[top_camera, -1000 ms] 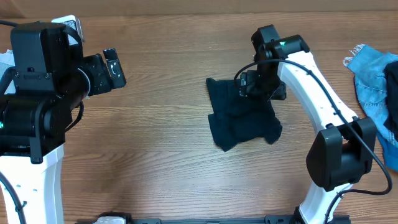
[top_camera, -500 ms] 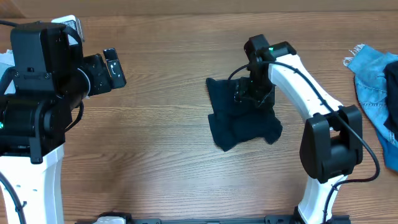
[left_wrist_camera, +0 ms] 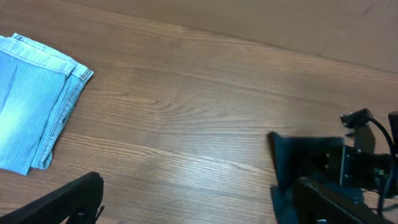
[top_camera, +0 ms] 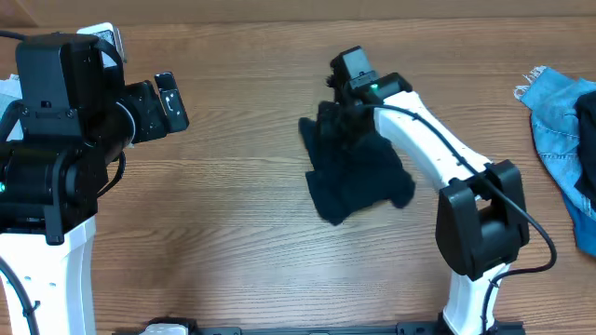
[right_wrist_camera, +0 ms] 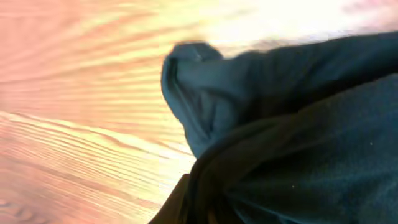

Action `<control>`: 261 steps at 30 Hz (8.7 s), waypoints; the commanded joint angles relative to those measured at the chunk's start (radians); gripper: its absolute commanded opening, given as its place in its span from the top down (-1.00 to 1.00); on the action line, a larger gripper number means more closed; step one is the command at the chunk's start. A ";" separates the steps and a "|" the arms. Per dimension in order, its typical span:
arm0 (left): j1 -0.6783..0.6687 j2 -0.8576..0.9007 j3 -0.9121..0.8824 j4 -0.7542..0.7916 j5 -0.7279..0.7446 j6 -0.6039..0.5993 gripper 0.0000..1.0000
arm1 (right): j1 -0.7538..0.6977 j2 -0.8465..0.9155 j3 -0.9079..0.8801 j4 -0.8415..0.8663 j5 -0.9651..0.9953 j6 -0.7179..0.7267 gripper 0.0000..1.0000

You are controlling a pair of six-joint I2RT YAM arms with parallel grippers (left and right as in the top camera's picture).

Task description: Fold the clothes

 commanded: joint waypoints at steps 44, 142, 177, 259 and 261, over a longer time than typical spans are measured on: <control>0.004 0.002 0.004 0.001 -0.013 -0.003 -1.00 | -0.110 -0.066 -0.240 -0.264 -0.103 0.107 -0.02; 0.004 0.002 0.004 0.001 -0.013 -0.003 -1.00 | 0.270 0.051 -0.098 0.171 0.139 -0.128 -0.23; -0.279 0.393 0.002 0.031 0.057 0.042 -0.56 | -0.274 -0.302 -0.099 -0.407 -0.010 -0.129 -0.07; -0.285 1.056 0.101 0.332 0.338 0.200 0.15 | -0.081 -0.266 -0.541 0.354 -0.172 -0.177 0.80; -0.285 1.057 0.090 0.357 0.292 0.194 0.12 | -0.076 -0.237 -0.541 0.335 -0.182 -0.177 0.80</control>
